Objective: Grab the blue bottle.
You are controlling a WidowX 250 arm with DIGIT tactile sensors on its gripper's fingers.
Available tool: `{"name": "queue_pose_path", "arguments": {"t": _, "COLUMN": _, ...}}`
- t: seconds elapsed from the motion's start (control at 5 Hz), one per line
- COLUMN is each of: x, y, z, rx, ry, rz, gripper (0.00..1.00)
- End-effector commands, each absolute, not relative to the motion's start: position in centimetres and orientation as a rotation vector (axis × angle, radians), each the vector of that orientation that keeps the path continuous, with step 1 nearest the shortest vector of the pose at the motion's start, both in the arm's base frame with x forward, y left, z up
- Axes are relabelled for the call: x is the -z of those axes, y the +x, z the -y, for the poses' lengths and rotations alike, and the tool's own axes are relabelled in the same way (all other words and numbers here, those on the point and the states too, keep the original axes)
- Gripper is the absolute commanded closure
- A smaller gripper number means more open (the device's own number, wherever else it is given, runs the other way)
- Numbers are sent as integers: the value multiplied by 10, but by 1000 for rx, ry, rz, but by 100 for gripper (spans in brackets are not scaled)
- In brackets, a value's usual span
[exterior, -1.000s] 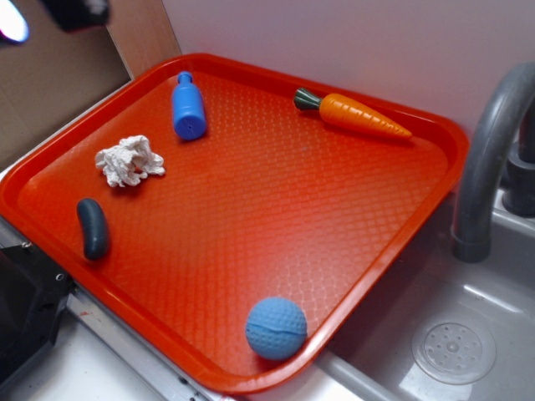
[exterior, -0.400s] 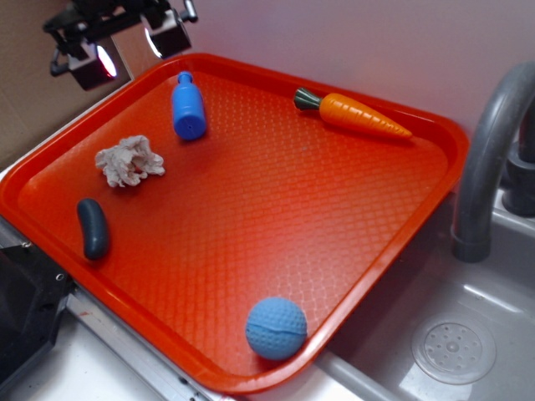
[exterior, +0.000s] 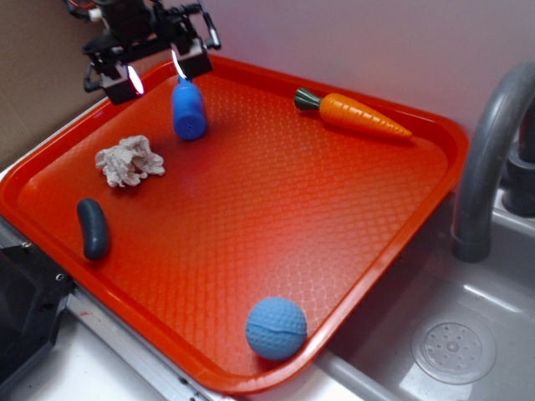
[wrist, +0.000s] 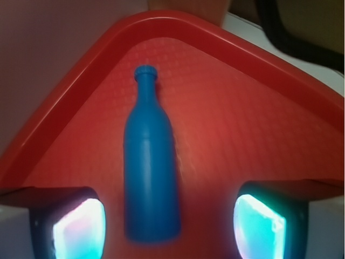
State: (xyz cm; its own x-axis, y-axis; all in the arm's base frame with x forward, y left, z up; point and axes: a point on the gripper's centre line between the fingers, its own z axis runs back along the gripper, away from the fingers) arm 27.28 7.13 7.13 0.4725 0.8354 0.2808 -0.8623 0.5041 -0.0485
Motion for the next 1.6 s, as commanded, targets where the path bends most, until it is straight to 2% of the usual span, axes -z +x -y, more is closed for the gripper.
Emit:
{"name": "queue_pose_path", "arguments": {"t": 0.0, "x": -53, "y": 291, "z": -91, "rx": -996, "ry": 110, "rz": 346, "gripper": 0}}
{"name": "queue_pose_path", "arguments": {"t": 0.4, "x": -35, "y": 293, "z": -86, "rx": -971, "ry": 146, "rz": 351, "gripper": 0}}
{"name": "queue_pose_path", "arguments": {"t": 0.6, "x": -38, "y": 289, "z": -84, "rx": -941, "ry": 142, "rz": 362, "gripper": 100}}
{"name": "queue_pose_path", "arguments": {"t": 0.8, "x": -44, "y": 287, "z": -86, "rx": -913, "ry": 142, "rz": 355, "gripper": 100}}
{"name": "queue_pose_path", "arguments": {"t": 1.0, "x": -66, "y": 292, "z": -90, "rx": -775, "ry": 138, "rz": 260, "gripper": 100}}
{"name": "queue_pose_path", "arguments": {"t": 1.2, "x": -103, "y": 290, "z": -76, "rx": -621, "ry": 113, "rz": 192, "gripper": 100}}
{"name": "queue_pose_path", "arguments": {"t": 1.4, "x": -145, "y": 279, "z": -44, "rx": -460, "ry": 31, "rz": 178, "gripper": 100}}
